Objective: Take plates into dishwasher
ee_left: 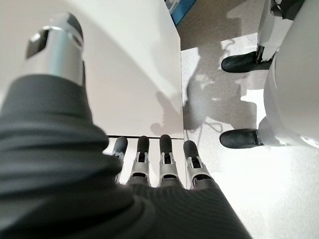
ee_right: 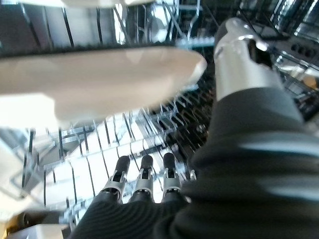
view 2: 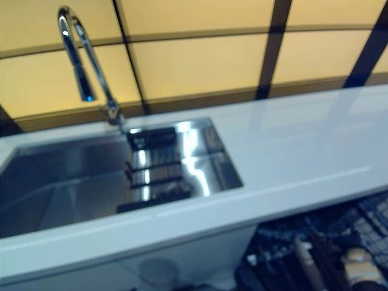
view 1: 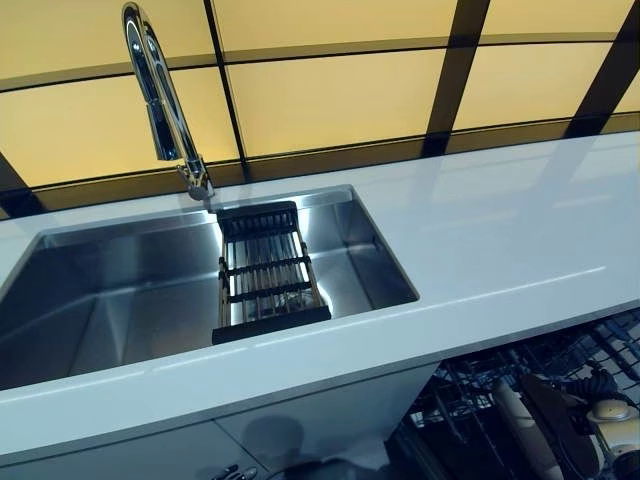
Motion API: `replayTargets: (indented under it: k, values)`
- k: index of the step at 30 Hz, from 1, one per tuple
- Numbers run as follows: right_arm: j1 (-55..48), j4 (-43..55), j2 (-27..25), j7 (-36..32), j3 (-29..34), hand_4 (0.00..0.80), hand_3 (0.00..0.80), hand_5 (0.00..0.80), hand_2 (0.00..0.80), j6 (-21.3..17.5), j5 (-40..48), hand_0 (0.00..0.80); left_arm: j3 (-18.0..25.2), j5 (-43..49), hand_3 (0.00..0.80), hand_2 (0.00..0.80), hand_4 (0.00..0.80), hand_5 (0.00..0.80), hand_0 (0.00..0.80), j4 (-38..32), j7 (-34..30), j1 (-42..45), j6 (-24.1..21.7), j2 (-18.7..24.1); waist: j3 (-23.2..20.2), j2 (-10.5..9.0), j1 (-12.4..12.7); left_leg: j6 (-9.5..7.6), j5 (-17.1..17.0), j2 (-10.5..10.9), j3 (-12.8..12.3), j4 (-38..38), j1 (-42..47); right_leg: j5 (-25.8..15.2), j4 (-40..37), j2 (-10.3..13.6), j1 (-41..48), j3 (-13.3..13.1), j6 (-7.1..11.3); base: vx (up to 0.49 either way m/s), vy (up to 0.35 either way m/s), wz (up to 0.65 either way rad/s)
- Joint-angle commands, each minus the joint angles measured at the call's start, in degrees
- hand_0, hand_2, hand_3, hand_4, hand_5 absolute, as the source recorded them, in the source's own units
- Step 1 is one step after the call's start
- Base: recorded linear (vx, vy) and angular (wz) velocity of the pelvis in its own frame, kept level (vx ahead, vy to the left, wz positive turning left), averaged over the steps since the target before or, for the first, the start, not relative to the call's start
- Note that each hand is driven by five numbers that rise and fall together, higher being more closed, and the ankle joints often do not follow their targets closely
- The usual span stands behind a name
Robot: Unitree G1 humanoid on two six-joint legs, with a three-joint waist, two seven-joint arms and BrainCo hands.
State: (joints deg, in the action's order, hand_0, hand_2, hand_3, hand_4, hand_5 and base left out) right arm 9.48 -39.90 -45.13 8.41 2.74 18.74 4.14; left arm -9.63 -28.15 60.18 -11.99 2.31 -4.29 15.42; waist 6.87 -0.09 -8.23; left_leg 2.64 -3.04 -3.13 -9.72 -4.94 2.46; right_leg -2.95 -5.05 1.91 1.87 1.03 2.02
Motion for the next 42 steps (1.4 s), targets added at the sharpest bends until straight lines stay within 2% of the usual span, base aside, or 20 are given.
replayTargets:
  k: [1, 7, 14, 20, 24, 30, 32, 34, 35, 36, 37, 38, 40, 41, 42]
  values:
    - [0.89, 1.08, -6.05, -0.79, 2.12, 0.0, 0.0, 0.0, 0.0, 1.72, 0.02, 0.0, 1.18, 0.93, 0.0, 0.0, 0.0, 0.0, 0.0, 2.89, 1.66, -2.87, -0.72, 1.85, -2.01, -2.98, -0.23, 1.45, 3.05, -2.25, 0.73, -0.06, 1.92, -3.45, 0.05, 2.75, -1.94, -2.42, 6.85, 0.023, 0.023, -0.06]
    - [-0.17, 1.49, -12.88, -5.41, 5.1, 0.0, 0.0, 0.0, 0.0, 3.9, -0.15, 0.0, 2.61, 0.74, 0.0, 0.0, 0.0, 0.0, 0.0, 5.27, 2.7, -3.19, -1.02, 1.81, -3.17, -4.9, -1.47, 1.48, 3.25, -2.68, -0.47, -0.06, 2.47, -3.57, 0.05, 2.09, -1.72, -3.37, 6.86, 0.032, 0.039, -0.11]
    - [0.57, -0.44, -20.99, -10.06, 7.61, 0.0, 0.0, 0.0, 0.0, 4.2, 0.18, 0.0, 2.99, -0.12, 0.0, 0.0, 0.0, 0.0, 0.0, 6.68, 4.21, -4.23, -0.65, 2.0, -4.44, -6.53, -2.5, 1.29, 3.61, -2.92, -1.45, -0.06, 2.91, -3.79, 0.05, 1.49, -1.68, -4.34, 6.95, 0.026, 0.035, -0.09]
    - [1.32, -2.26, -23.67, -13.55, 8.64, 0.0, 0.0, 0.0, 0.0, 5.15, 2.01, 0.0, 3.8, -0.25, 0.0, 0.0, 0.0, 0.0, 0.0, 8.01, 6.6, -4.9, 0.75, 1.78, -5.41, -7.03, -3.05, 1.13, 3.9, -3.14, -2.27, -0.06, 3.26, -3.86, 0.05, 1.47, -1.79, -4.97, 7.07, 0.011, 0.058, -0.09]
    - [1.08, -5.06, -24.04, -13.64, 10.1, 0.0, 0.0, 0.0, 0.0, 4.57, 6.37, 0.0, 5.41, 1.13, 0.0, 0.0, 0.0, 0.0, 0.0, 10.67, 10.36, -5.24, 3.97, 1.87, -5.91, -7.29, -3.15, 0.77, 4.29, -3.01, -2.44, -0.06, 3.63, -3.81, 0.05, 1.73, -1.54, -5.08, 7.03, -0.006, 0.088, -0.07]
    - [-1.26, -7.79, -24.05, -12.29, 13.17, 0.0, 0.0, 0.0, 0.0, 3.37, 6.28, 0.0, 5.22, 7.28, 0.0, 0.0, 0.0, 0.0, 0.0, 14.25, 12.71, -5.94, 9.62, 2.81, -6.03, -7.3, -3.72, 0.03, 4.72, -2.46, -2.56, -0.06, 4.41, -3.55, 1.42, 2.55, -1.21, -5.25, 7.14, -0.008, 0.116, -0.02]
    - [-4.87, -8.54, -23.92, -12.29, 15.63, 0.0, 0.0, 0.0, 0.0, 2.44, 5.5, 0.0, 4.7, 13.39, 0.0, 0.0, 0.0, 0.0, 0.0, 15.37, 11.99, -7.19, 13.28, 3.83, -4.85, -7.35, -4.52, -0.88, 5.32, -1.56, -2.46, 0.66, 5.44, -3.32, 4.71, 2.8, -3.03, -7.16, 7.47, 0.029, 0.083, 0.03]
    - [-6.93, -9.7, -23.61, -12.57, 17.46, 0.0, 0.0, 0.0, 0.0, 0.16, 5.37, 0.0, 3.58, 15.08, 0.0, 0.0, 0.0, 0.0, 0.0, 15.79, 11.93, -7.98, 15.42, 4.77, -3.49, -7.83, -5.41, -1.38, 6.32, -0.65, -2.85, 2.6, 5.52, -6.15, 4.45, 3.44, -5.11, -8.1, 8.44, -0.015, -0.012, -0.03]
    - [-7.8, -10.77, -22.42, -12.89, 18.61, 0.0, 0.0, 0.0, 0.0, -2.28, 5.71, 0.0, 2.89, 15.36, 0.0, 0.0, 0.0, 0.0, 0.0, 15.63, 11.99, -8.85, 17.88, 5.36, -2.51, -8.26, -5.57, -1.51, 6.9, -0.06, -3.16, 3.15, 5.65, -9.66, 2.56, 4.23, -6.99, -7.38, 9.85, -0.099, -0.031, -0.13]
    - [-8.19, -10.45, -21.08, -12.99, 18.75, 0.0, 0.0, 0.0, 0.0, -2.93, 6.67, 0.0, 3.0, 16.13, 0.0, 0.0, 0.0, 0.0, 0.0, 15.6, 11.69, -9.49, 19.49, 5.93, -1.57, -8.23, -5.85, -1.38, 7.05, 0.08, -2.89, 3.2, 5.86, -11.51, 2.17, 4.04, -8.94, -7.21, 10.58, -0.151, -0.028, -0.2]
    - [-8.13, -10.11, -20.26, -13.15, 18.52, 0.0, 0.0, 0.0, 0.0, -3.06, 6.9, 0.0, 2.98, 16.05, 0.0, 0.0, 0.0, 0.0, 0.0, 15.62, 11.91, -9.57, 19.79, 6.14, -1.21, -8.1, -5.64, -1.33, 6.7, 0.01, -2.94, 2.94, 5.76, -11.68, 2.64, 4.12, -9.59, -6.3, 10.64, -0.309, -0.033, -0.43]
    - [-7.51, -8.85, -18.32, -14.93, 17.31, 0.0, 0.0, 0.0, 0.0, -1.94, 7.26, 0.0, 3.12, 15.93, 0.0, 0.0, 0.0, 0.0, 0.0, 15.4, 12.62, -9.43, 19.88, 7.04, -0.45, -7.63, -4.74, -1.37, 5.27, -0.34, -3.4, 1.5, 5.46, -11.17, 5.17, 4.2, -10.48, -4.05, 10.46, -0.372, -0.045, -0.73]
    - [-6.42, -8.51, -17.55, -17.68, 16.08, 0.0, 0.0, 0.0, 0.0, -0.11, 8.52, 0.0, 3.06, 15.79, 0.0, 0.0, 0.0, 0.0, 0.0, 15.31, 12.31, -9.37, 20.25, 8.26, -0.38, -6.68, -3.29, -1.87, 3.49, -0.95, -3.42, 0.17, 3.7, -9.18, 9.59, 4.05, -9.49, -2.98, 10.0, -0.458, -0.093, -0.93]
    - [-5.09, -10.34, -16.91, -19.86, 14.8, 0.0, 0.0, 0.0, 0.0, -0.24, 9.81, 0.0, 3.24, 14.48, 0.0, 0.0, 0.0, 0.0, 0.0, 15.71, 12.83, -9.51, 20.33, 8.88, -0.74, -6.14, -1.64, -1.98, 2.2, -1.9, -4.01, 0.01, 2.03, -7.32, 12.27, 4.7, -8.09, -0.75, 9.44, -0.514, -0.162, -0.77]
    - [-4.18, -11.93, -16.17, -20.6, 13.96, 0.0, 0.0, 0.0, 0.0, -0.86, 10.38, 0.0, 3.62, 13.78, 0.0, 0.0, 0.0, 0.0, 0.0, 16.15, 12.92, -9.51, 20.11, 9.25, -1.25, -5.88, -0.38, -2.09, 1.14, -2.37, -4.47, -0.03, 0.31, -6.3, 14.0, 5.1, -6.89, -0.09, 8.96, -0.539, -0.201, -0.89]
